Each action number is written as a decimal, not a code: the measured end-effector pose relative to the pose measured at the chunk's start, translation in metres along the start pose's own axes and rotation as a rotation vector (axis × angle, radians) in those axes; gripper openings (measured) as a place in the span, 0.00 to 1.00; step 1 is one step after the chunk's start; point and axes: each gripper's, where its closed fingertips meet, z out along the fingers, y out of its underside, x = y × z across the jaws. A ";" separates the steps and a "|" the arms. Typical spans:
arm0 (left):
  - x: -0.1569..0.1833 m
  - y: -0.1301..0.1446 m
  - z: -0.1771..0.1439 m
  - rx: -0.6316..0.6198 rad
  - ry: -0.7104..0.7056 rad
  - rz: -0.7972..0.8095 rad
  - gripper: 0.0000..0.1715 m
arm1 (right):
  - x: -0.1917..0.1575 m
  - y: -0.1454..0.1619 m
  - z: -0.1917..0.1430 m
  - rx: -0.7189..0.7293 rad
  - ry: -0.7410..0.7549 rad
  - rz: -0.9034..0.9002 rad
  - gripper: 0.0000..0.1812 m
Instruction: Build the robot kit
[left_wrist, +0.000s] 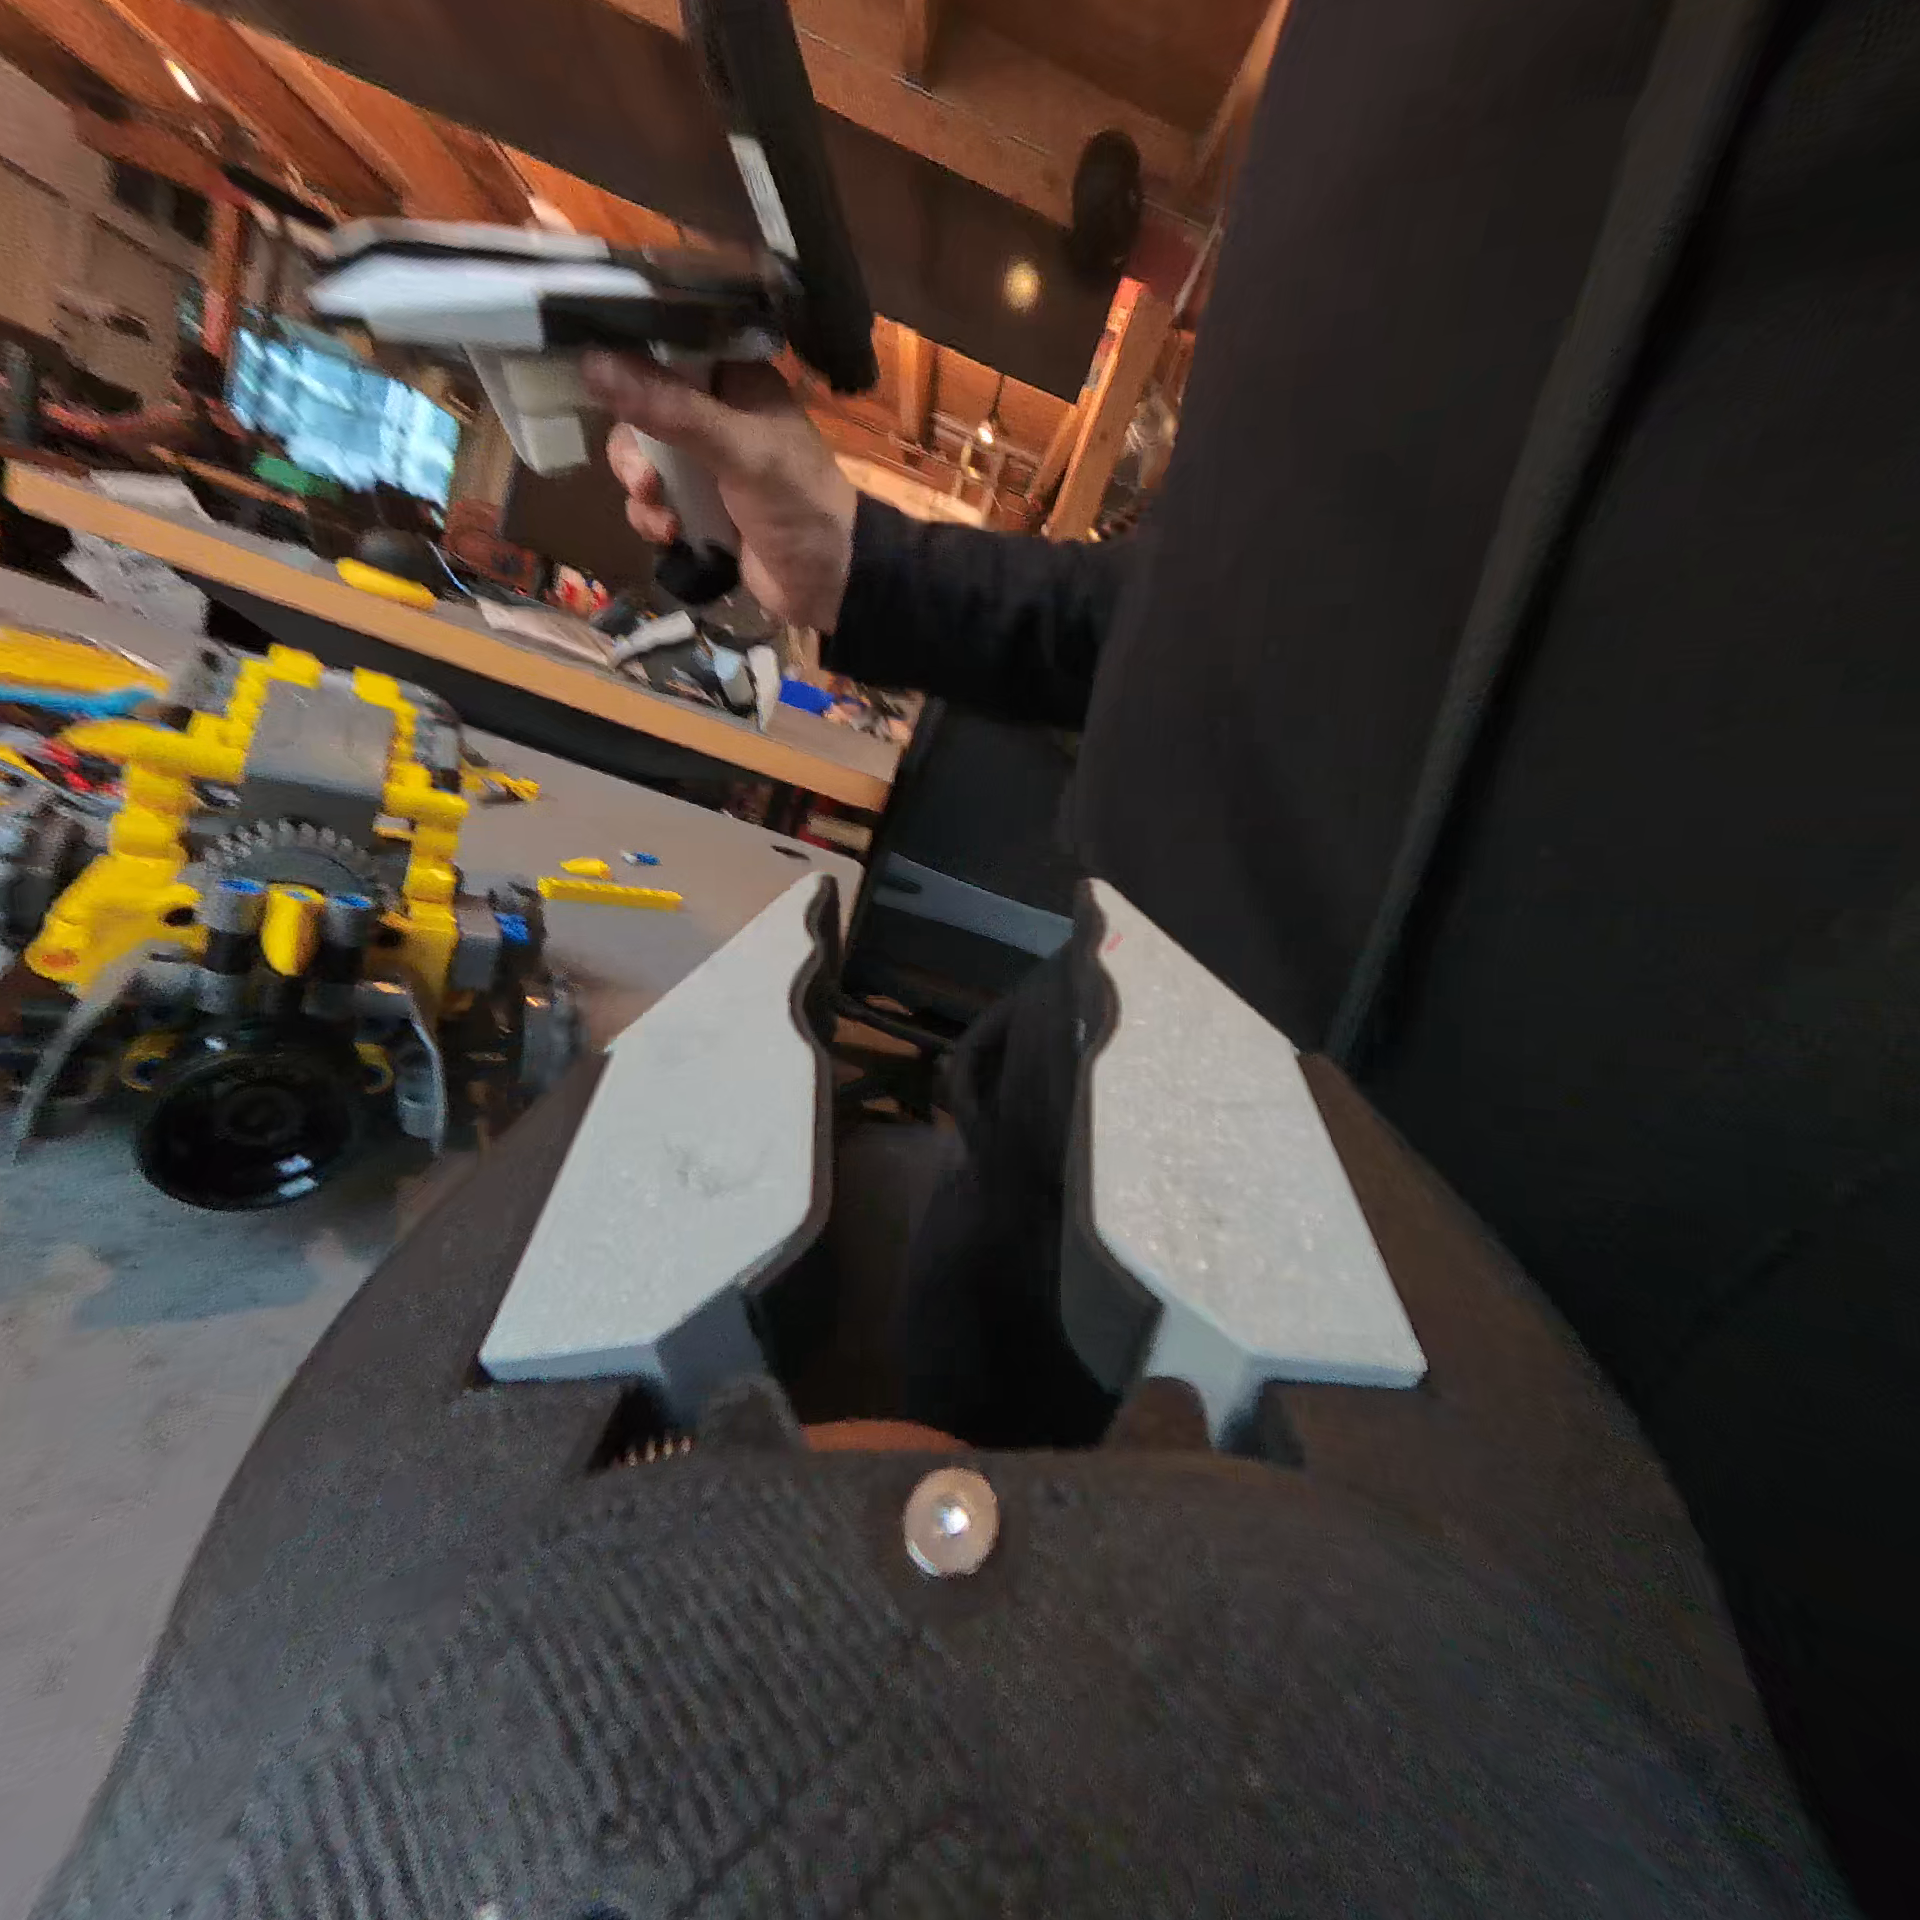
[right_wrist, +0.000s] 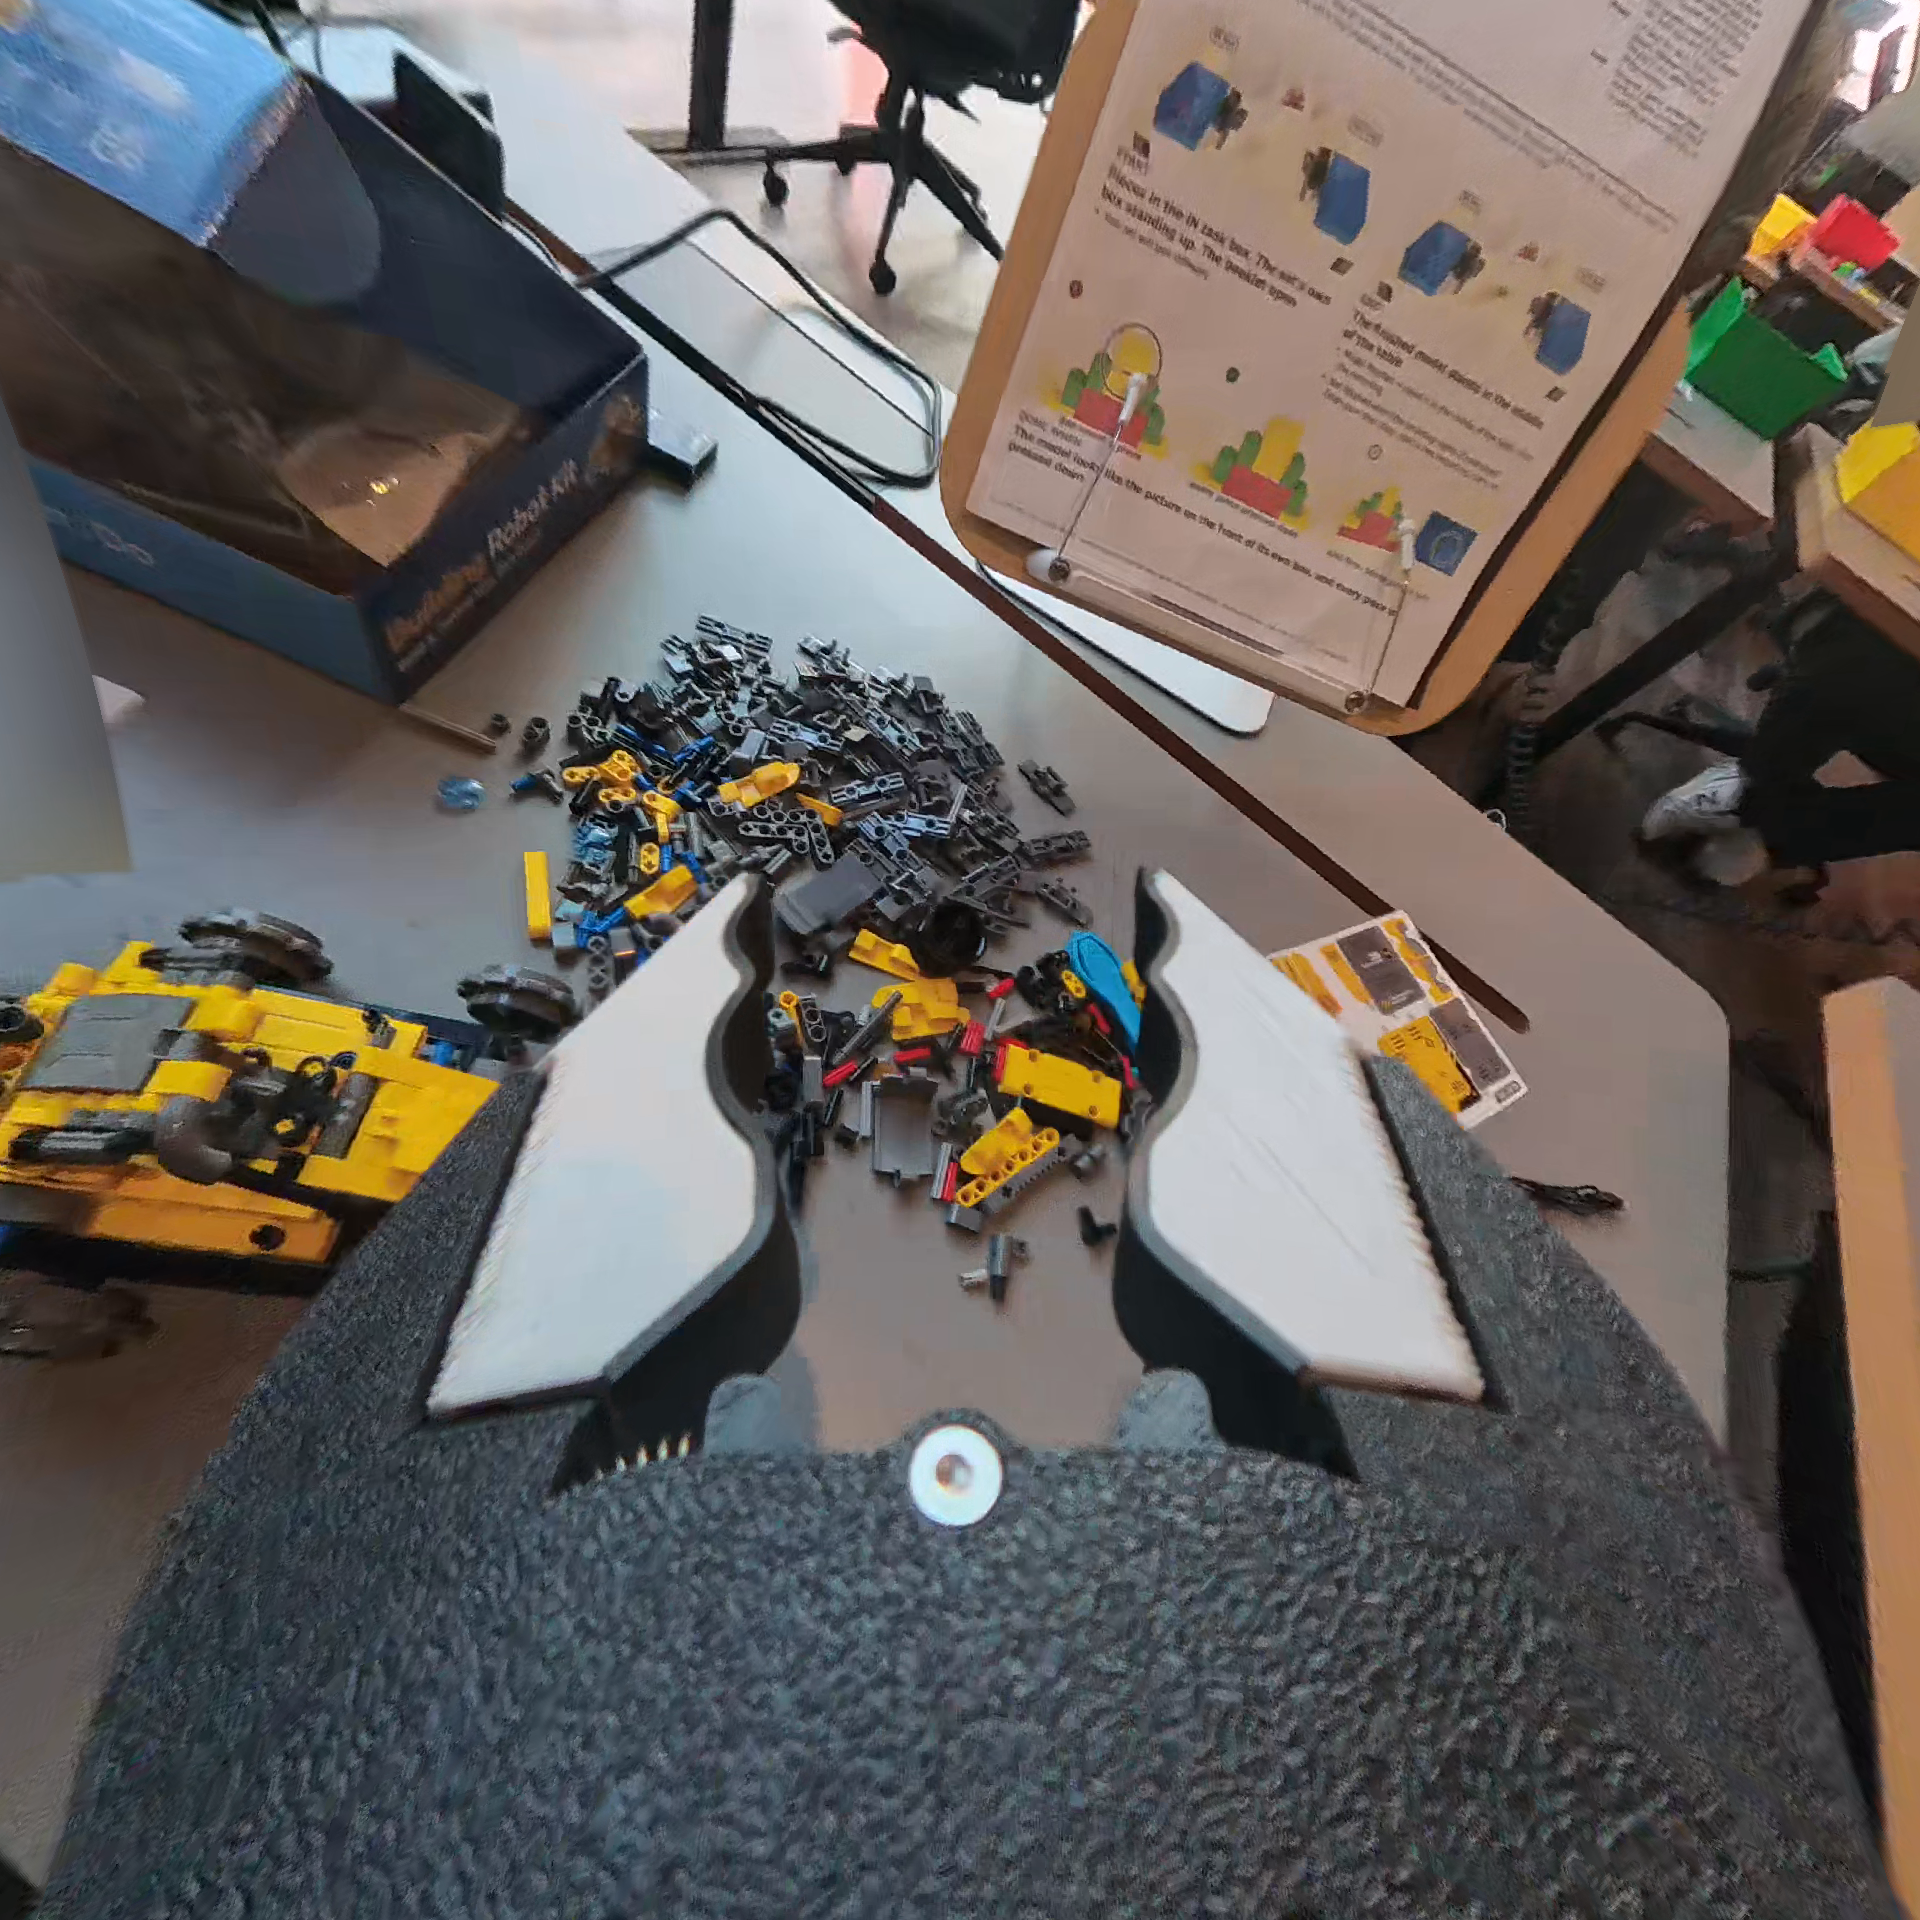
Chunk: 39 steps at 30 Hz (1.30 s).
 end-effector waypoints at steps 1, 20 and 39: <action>0.003 0.004 0.001 -0.028 0.011 -0.039 0.27 | -0.004 0.000 0.001 -0.003 0.003 0.002 0.38; 0.030 0.093 0.043 -0.431 -0.217 0.231 0.35 | -0.073 0.119 -0.097 0.130 -0.184 0.255 0.27; -0.003 0.116 0.031 -0.582 -0.302 0.235 0.31 | -0.070 0.203 -0.065 -0.169 -0.193 0.269 0.26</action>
